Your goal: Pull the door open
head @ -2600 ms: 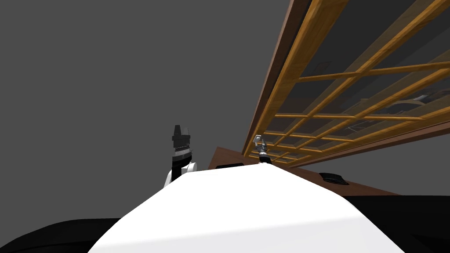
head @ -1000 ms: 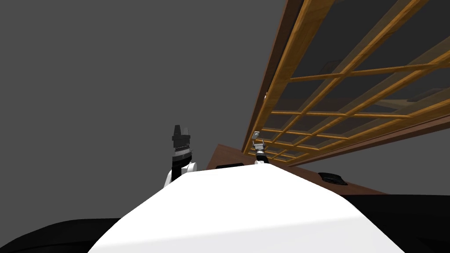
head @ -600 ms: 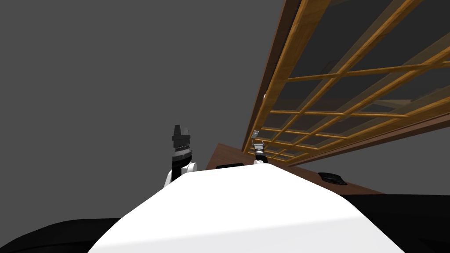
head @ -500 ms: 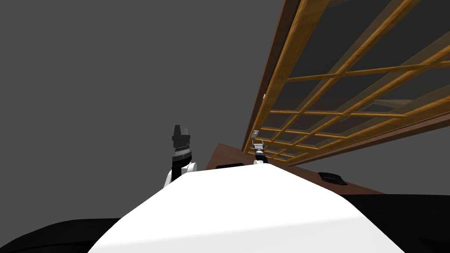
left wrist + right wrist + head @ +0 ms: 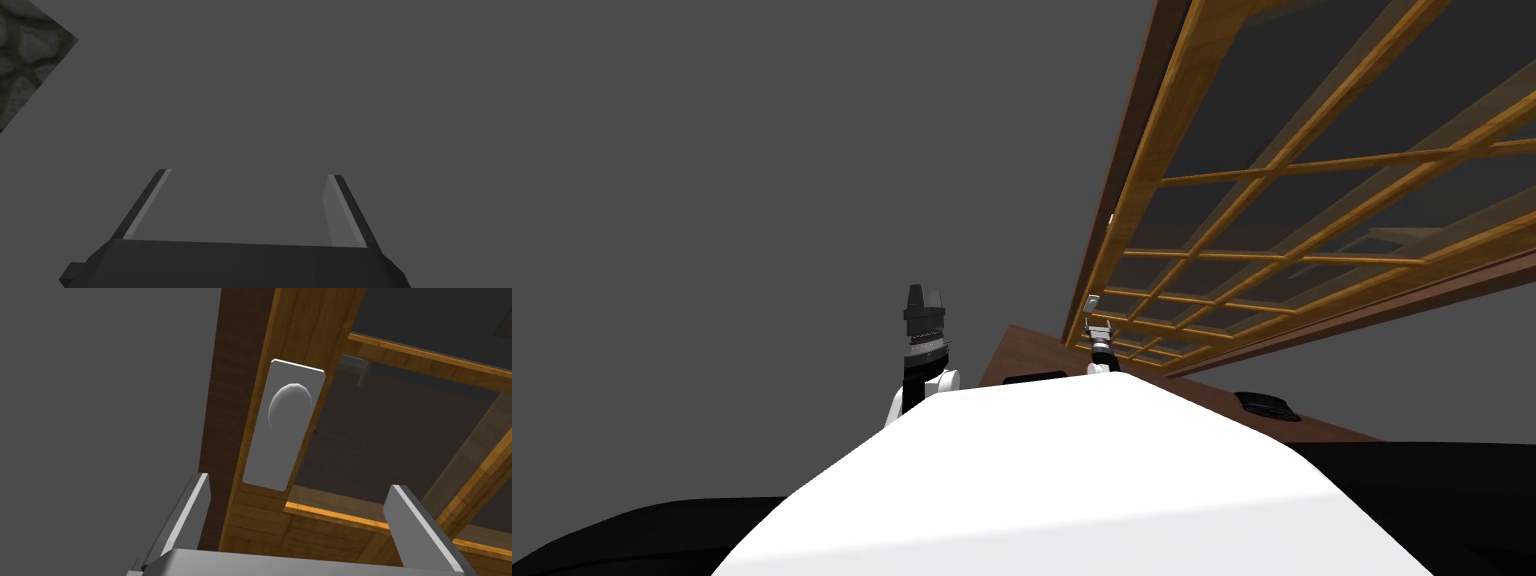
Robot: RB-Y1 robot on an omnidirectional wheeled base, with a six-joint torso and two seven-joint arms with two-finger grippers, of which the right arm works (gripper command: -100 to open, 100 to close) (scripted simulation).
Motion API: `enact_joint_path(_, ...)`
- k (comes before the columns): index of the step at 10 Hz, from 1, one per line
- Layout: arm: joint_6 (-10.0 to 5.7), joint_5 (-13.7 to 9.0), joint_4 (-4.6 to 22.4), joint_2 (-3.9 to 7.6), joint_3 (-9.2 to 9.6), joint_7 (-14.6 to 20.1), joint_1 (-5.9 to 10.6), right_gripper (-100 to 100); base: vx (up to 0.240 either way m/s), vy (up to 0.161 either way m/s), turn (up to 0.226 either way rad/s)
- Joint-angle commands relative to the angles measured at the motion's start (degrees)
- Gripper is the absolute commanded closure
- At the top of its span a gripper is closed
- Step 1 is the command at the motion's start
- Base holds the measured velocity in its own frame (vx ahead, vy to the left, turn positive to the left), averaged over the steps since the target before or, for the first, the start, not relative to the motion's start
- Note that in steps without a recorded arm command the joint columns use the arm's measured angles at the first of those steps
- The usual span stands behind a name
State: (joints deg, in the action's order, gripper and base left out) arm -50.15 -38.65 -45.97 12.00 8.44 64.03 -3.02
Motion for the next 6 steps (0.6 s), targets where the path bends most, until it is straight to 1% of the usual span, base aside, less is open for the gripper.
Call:
enact_joint_path(1,0.03,-0.9,0.0,-0.08,0.39,2.6,0.15,-100,-0.032,-0.013,0.018)
enact_joint_path(3,0.09,-2.1,-0.1,-0.19,0.95,5.7,0.3,-100,-0.046,-0.006,0.027)
enact_joint_path(6,0.16,-3.3,-0.2,-0.29,1.5,8.9,0.44,-100,-0.038,-0.009,0.017)
